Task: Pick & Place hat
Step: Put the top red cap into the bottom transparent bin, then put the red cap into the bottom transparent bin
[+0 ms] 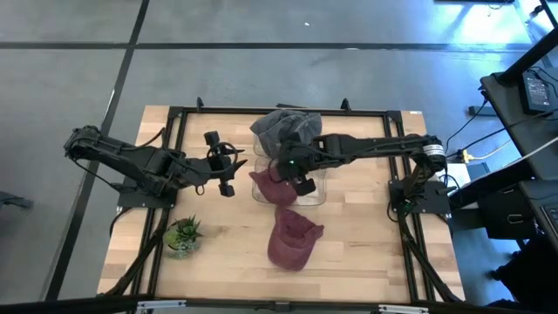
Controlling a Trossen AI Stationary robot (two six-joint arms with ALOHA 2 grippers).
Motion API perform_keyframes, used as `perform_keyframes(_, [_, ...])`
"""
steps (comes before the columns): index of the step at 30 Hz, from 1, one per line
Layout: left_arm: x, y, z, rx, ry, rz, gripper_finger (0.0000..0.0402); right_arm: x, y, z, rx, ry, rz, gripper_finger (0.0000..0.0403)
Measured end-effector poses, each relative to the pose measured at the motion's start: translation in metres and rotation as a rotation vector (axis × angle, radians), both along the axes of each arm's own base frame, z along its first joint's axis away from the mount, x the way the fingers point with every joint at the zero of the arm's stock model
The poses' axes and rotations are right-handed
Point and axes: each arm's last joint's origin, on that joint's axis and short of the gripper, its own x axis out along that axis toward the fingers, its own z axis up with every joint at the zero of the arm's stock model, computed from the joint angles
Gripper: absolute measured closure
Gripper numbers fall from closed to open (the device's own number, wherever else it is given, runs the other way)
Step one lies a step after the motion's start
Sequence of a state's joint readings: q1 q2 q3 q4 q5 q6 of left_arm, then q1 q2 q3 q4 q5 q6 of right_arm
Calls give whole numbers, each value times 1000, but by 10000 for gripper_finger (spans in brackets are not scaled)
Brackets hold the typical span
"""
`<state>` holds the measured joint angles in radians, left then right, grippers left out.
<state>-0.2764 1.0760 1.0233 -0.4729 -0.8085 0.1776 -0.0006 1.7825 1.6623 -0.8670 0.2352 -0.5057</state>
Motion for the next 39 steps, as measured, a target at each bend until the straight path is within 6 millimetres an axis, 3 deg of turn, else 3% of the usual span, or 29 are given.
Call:
perform_keyframes(9, [0,0,0,0,0,0,274,-1,-19,-1,-5,6,-56,289])
perform_keyframes(16, [0,0,0,3,2,3,274,-4,-18,4,-52,-10,-116,220])
perform_keyframes(22, [0,0,0,2,3,3,274,-12,-6,31,-48,-99,-169,202])
perform_keyframes(28, [1,-2,-1,-56,-1,-54,274,-25,10,44,161,-114,-268,201])
perform_keyframes(32, [1,-2,-1,-74,-5,-61,274,-31,28,37,316,-68,-368,201])
perform_keyframes(39, [1,-3,-2,-83,-2,-76,274,-43,78,6,375,-11,-513,201])
